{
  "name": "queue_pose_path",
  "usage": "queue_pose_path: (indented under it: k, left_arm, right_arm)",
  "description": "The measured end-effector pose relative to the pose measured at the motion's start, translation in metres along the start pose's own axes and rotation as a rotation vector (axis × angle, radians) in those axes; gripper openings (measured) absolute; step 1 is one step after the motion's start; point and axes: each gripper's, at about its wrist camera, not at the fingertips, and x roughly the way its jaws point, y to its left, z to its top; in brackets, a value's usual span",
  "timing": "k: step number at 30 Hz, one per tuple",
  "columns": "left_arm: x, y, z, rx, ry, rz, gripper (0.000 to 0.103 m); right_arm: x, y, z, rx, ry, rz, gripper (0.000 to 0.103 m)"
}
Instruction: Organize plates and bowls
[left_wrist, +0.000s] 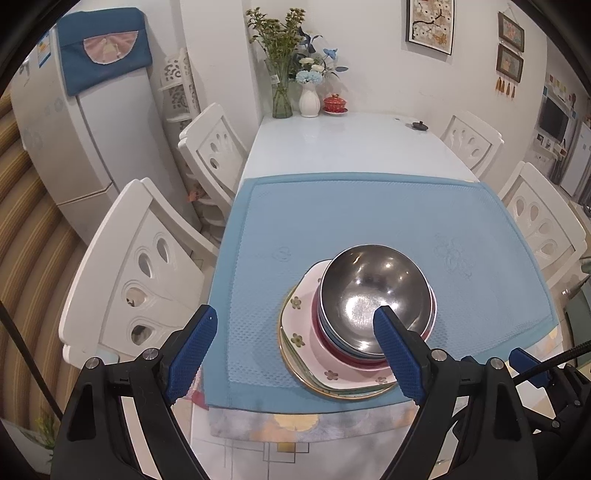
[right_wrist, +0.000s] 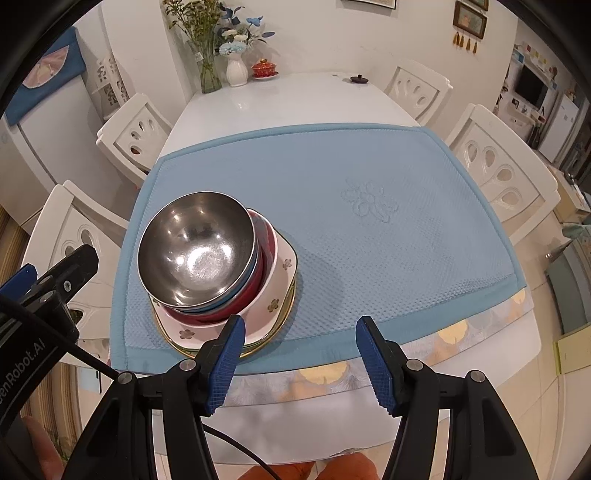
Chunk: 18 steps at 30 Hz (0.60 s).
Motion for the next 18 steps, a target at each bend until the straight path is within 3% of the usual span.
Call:
queue_pose_path:
  k: [18]
  left_arm:
    - [0.0078, 0.0023, 0.0019, 0.016, 0.003, 0.020, 0.086]
  right_arm:
    - [0.0077, 0.0088, 0.0009, 0.003, 0.018, -0.001, 0.060]
